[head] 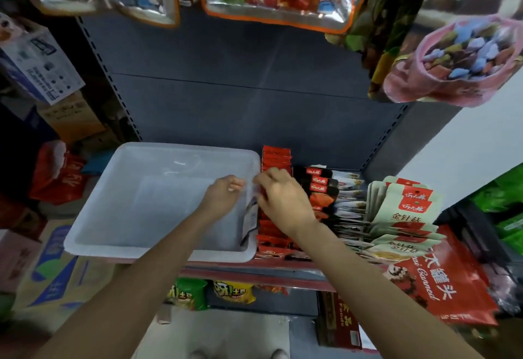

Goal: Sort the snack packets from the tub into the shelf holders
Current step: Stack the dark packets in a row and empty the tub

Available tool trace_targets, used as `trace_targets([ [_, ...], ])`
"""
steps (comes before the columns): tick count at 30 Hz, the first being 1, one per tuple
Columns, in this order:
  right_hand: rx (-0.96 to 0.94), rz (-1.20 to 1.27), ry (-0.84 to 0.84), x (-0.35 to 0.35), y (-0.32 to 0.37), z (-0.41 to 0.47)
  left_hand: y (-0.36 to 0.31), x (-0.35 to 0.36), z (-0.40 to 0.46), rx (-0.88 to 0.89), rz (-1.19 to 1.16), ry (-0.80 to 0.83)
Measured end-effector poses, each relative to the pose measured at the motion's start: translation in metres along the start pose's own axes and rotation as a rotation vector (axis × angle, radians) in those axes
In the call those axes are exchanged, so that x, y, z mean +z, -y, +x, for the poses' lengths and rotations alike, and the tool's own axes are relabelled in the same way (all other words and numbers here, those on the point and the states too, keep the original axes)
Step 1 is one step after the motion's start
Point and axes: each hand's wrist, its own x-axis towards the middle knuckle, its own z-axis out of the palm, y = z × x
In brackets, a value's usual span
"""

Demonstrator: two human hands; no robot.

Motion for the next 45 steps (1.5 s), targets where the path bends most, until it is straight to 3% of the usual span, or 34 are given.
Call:
trace_targets([
  [4, 0.046, -0.246, 0.426, 0.03, 0.014, 0.021, 0.02, -0.001, -0.013, -0.016, 0.12, 0.422],
  [7, 0.041, -0.317, 0.506, 0.035, 0.008, 0.028, 0.035, 0.004, -0.012, -0.035, -0.061, 0.615],
  [10, 0.022, -0.27, 0.504, 0.03, 0.003, 0.031, 0.043, 0.001, -0.011, -0.045, -0.163, 0.562],
  [13, 0.038, -0.186, 0.535, 0.025, 0.001, 0.031, 0.044, 0.004, -0.013, 0.044, -0.079, 0.495],
  [21, 0.068, -0.028, 0.666, 0.023, -0.011, 0.036, 0.058, 0.011, -0.021, 0.107, -0.15, 0.36],
  [25, 0.088, 0.037, 0.497, 0.028, -0.017, 0.037, 0.061, 0.01, -0.026, 0.154, -0.15, 0.163],
  [28, 0.17, 0.238, 0.301, 0.03, -0.019, 0.032, 0.053, -0.002, -0.03, 0.221, -0.125, 0.024],
  [33, 0.241, 0.529, 0.113, 0.02, -0.008, 0.027, 0.035, -0.026, -0.033, 0.219, -0.089, -0.118],
  [36, 0.325, 0.731, 0.031, 0.011, 0.0, 0.028, 0.019, -0.037, -0.034, 0.234, -0.228, -0.136],
  [40, 0.402, 1.06, 0.068, -0.013, 0.005, 0.028, -0.015, -0.044, -0.032, 0.237, -0.373, -0.137],
  [45, 0.469, 1.123, -0.1, -0.048, -0.013, 0.021, -0.061, -0.033, -0.028, 0.254, -0.457, -0.078],
])
